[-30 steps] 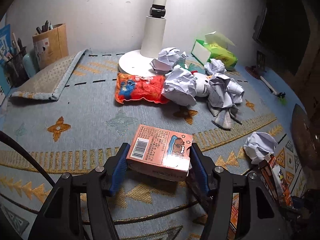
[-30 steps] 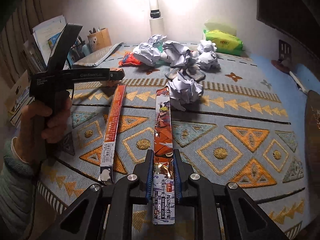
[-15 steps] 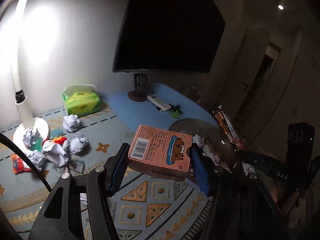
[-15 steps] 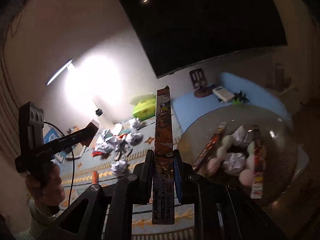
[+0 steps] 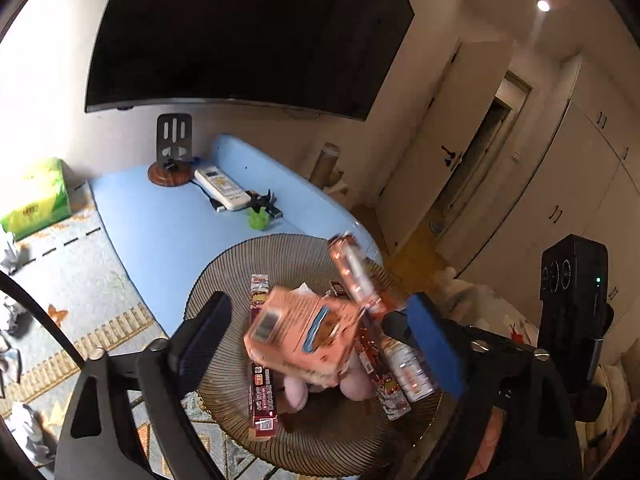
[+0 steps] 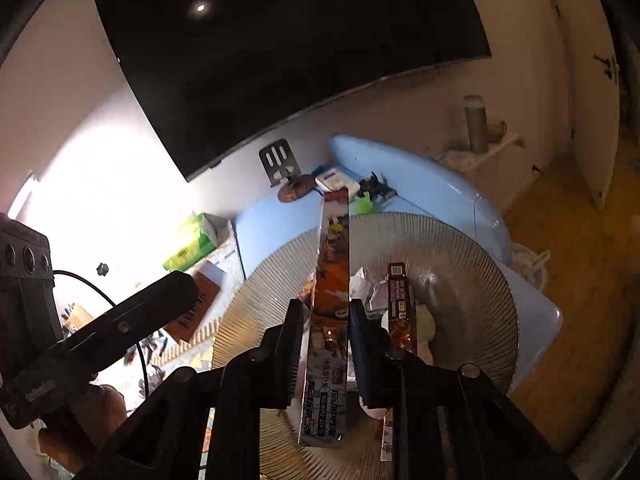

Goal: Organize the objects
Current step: 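Carry the pink box and snack box to the bowl and release, then grasp the orange snack box with the left gripper while the right grasps a paper ball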

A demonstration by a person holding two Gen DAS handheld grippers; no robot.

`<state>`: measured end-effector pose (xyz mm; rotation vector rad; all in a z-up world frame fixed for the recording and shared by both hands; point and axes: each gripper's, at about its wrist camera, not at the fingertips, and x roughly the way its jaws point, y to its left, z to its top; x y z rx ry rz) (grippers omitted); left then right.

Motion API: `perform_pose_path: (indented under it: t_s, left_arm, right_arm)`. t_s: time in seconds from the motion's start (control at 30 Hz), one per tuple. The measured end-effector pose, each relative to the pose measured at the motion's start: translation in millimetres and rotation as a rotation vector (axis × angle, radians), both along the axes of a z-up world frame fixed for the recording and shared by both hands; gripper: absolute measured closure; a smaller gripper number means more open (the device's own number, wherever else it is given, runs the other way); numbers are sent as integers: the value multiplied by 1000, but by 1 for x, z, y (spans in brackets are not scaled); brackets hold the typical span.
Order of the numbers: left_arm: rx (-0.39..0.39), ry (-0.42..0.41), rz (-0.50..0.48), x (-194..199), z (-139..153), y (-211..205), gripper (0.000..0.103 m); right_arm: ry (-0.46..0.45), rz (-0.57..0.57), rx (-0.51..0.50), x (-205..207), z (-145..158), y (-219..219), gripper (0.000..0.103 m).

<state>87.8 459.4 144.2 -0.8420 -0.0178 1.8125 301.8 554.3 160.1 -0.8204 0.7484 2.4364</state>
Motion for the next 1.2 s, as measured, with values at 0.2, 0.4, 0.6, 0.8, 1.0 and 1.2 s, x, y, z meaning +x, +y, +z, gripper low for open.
perform_pose_path:
  t_s: [0.2, 0.4, 0.6, 0.8, 1.0, 1.2]
  left_arm:
    - [-8, -67, 24, -8, -6, -28, 10]
    - [20, 55, 127, -2, 23, -99, 10]
    - [108, 59, 236, -14, 37, -210, 2]
    - [48, 9, 552, -23, 7, -315, 0]
    - [-181, -107, 685, -23, -76, -326, 0]
    - [-426, -70, 724, -26, -128, -301, 5]
  right_arm:
    - [-1, -38, -31, 21, -7, 2, 75]
    - [48, 13, 10, 23, 18, -28, 65]
    - [73, 181, 63, -9, 35, -90, 59]
    - [26, 392, 127, -61, 14, -173, 50]
    - [-117, 556, 158, -104, -42, -239, 50]
    - [-204, 618, 191, -119, -73, -261, 50]
